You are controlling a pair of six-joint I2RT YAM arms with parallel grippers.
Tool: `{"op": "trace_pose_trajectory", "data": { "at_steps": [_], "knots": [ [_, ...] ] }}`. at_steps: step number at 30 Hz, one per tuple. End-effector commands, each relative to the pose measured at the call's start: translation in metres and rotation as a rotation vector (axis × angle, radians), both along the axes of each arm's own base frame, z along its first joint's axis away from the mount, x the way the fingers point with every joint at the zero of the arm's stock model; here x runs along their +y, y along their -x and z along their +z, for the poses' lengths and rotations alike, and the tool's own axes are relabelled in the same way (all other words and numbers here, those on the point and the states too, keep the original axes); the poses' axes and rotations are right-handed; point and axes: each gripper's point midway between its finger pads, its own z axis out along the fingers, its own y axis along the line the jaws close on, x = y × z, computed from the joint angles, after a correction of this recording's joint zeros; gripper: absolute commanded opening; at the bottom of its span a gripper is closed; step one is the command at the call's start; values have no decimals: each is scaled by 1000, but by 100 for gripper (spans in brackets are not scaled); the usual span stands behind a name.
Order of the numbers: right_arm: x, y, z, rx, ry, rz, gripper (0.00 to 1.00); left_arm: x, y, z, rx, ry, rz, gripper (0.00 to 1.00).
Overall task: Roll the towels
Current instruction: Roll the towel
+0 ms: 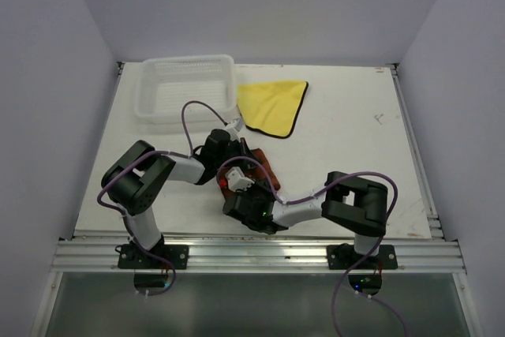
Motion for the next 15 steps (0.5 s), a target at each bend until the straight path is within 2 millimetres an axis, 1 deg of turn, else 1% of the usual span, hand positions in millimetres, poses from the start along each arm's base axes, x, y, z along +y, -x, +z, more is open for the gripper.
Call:
{"op": "trace_pose_trajectory", "data": {
  "at_steps": [1,3,4,5,7,9,10,11,13,14,15],
  "knots": [
    [6,1,27,-40,-166,-34,6,27,4,-43,37,-155,56,0],
    [4,1,34,-50,-207,-44,13,31,4,-48,42,-181,64,0],
    [4,1,45,-63,-252,-51,17,32,5,-49,44,-187,67,0],
    [2,2,47,-63,-265,-52,23,33,5,-50,47,-192,69,0],
    [0,3,60,-70,-313,-64,26,36,5,-51,47,-198,78,0],
    [-2,3,67,-67,-341,-67,31,36,7,-52,51,-197,79,0],
    [-4,4,77,-70,-373,-70,33,37,7,-53,52,-196,81,0],
    [-5,6,79,-61,-394,-66,36,37,8,-53,52,-196,80,0],
    [-8,8,84,-41,-441,-64,39,37,8,-53,56,-193,83,0],
    [-7,9,93,-22,-487,-54,40,37,9,-54,57,-194,81,0],
    [-3,11,95,19,-561,-49,40,37,8,-54,58,-194,87,0]
  ]
}}
